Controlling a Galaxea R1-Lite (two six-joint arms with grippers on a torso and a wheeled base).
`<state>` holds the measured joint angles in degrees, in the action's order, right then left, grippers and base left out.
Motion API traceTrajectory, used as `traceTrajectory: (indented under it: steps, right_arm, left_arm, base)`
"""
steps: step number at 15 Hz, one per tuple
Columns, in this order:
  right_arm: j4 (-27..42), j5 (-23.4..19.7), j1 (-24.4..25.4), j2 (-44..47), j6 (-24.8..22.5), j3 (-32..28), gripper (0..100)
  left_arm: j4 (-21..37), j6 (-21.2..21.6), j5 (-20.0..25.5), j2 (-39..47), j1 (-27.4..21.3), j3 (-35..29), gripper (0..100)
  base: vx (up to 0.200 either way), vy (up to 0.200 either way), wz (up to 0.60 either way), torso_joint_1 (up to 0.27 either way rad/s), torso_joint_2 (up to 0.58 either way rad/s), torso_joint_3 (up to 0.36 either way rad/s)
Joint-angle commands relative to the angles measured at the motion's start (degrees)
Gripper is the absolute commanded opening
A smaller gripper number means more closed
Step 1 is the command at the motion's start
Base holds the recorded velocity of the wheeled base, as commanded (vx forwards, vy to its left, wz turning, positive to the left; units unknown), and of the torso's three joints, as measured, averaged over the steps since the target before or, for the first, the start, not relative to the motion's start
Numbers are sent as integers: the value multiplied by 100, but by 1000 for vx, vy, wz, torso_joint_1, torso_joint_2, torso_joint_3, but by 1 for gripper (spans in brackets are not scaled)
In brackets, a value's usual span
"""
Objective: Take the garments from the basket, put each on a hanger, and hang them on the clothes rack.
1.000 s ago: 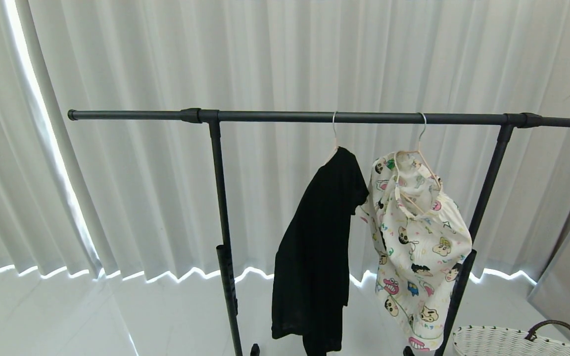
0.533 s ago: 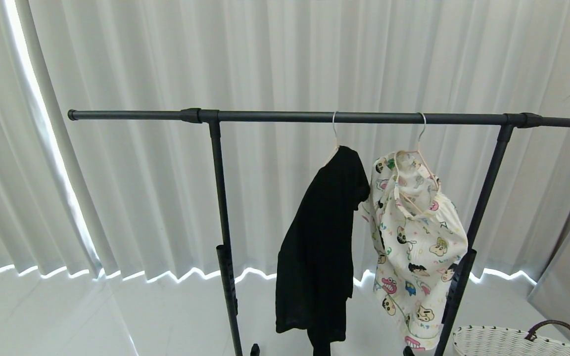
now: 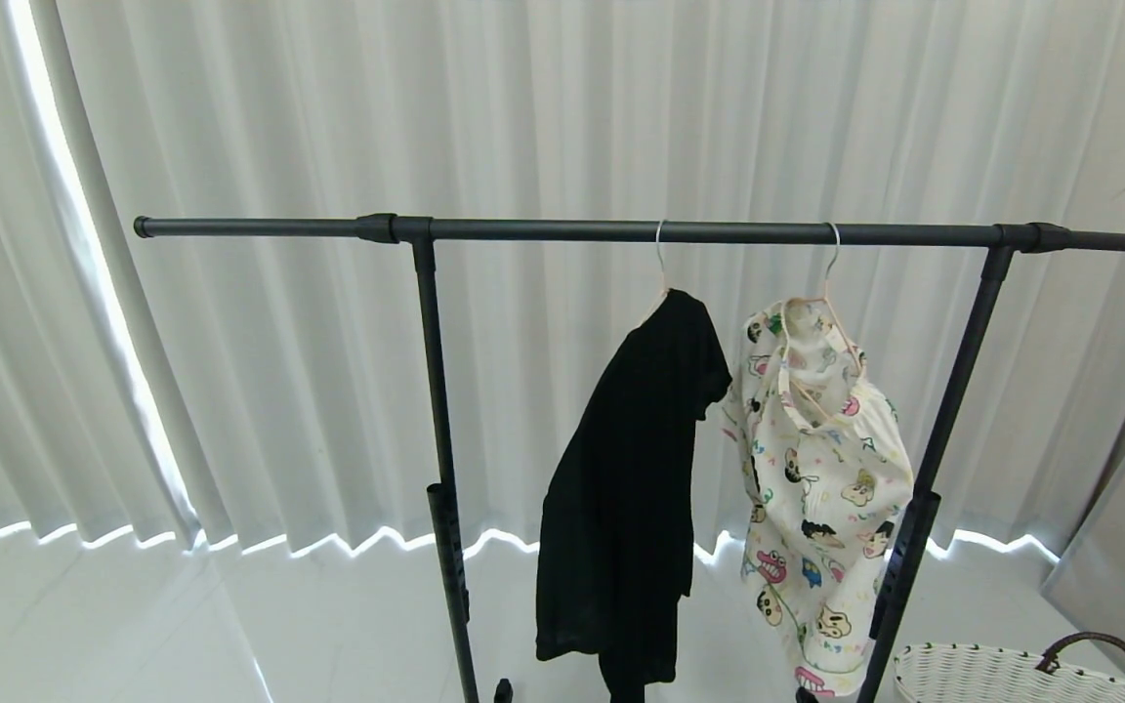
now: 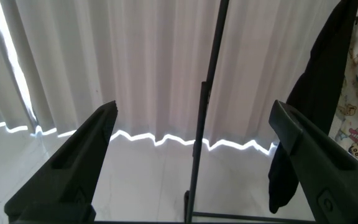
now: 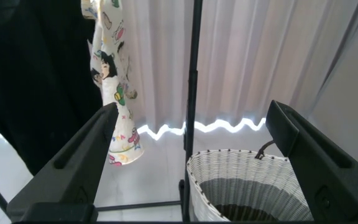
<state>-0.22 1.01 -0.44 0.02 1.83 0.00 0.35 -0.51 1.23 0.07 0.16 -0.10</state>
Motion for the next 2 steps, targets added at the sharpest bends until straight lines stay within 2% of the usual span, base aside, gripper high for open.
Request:
traceTrajectory:
  steps: [1, 2]
  right_arm:
    - [4, 66, 0, -2, 2, 0, 100]
    - [4, 136, 0, -2, -7, 0, 100]
  left_arm:
    - [0, -2, 0, -7, 2, 1, 100]
    - [0, -2, 0, -7, 2, 1, 100]
  base:
    - [0, 0, 0, 0, 0, 0]
    - [0, 0, 0, 0, 0, 0]
